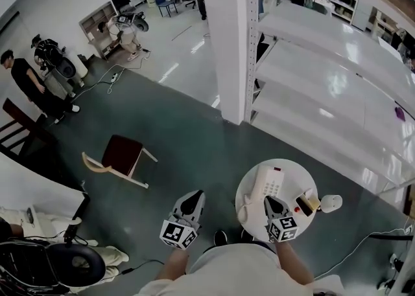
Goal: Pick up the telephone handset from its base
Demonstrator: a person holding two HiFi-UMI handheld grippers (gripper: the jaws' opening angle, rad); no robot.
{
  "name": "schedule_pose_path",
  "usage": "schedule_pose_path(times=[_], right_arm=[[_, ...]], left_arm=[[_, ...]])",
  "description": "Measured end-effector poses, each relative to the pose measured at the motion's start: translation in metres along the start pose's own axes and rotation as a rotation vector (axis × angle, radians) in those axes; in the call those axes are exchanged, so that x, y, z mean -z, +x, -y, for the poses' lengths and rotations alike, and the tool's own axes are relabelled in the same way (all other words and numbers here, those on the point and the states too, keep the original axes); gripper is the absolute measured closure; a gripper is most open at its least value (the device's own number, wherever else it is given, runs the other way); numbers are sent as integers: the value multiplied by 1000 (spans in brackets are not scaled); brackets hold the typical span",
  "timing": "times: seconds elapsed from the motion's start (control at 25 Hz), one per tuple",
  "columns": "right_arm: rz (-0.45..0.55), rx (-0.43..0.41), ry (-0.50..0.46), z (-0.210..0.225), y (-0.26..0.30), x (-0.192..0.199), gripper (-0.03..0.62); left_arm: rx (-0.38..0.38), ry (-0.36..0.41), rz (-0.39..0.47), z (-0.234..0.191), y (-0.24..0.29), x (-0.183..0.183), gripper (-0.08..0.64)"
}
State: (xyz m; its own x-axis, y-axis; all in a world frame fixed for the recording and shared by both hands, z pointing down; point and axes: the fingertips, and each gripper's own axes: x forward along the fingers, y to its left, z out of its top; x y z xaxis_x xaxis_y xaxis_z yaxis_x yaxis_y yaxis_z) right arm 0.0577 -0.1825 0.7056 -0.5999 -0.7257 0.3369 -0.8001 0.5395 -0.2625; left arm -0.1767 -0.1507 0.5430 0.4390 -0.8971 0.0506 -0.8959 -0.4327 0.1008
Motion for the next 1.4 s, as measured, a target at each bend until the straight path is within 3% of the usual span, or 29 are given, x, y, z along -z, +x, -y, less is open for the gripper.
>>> schedule_pose_path(times=[0.32,0.44,0.72,0.96,1.4], right_arm=[[-82,28,8,22,18,26,509],[-113,39,16,28,26,36,433],[-178,68,52,47,37,57,331],[-226,80,86,59,49,78,318],[-321,100,63,70,82,101,319]], left_arm=[[-27,4,-4,-8,0,0,538],[-37,3,-4,-12,-2,0,538],[-61,-1,-10,-15,-2,-1,538],[-77,-4,-16,-15,-7,3,538],[-119,-21,-32,-28,-17,10,538]])
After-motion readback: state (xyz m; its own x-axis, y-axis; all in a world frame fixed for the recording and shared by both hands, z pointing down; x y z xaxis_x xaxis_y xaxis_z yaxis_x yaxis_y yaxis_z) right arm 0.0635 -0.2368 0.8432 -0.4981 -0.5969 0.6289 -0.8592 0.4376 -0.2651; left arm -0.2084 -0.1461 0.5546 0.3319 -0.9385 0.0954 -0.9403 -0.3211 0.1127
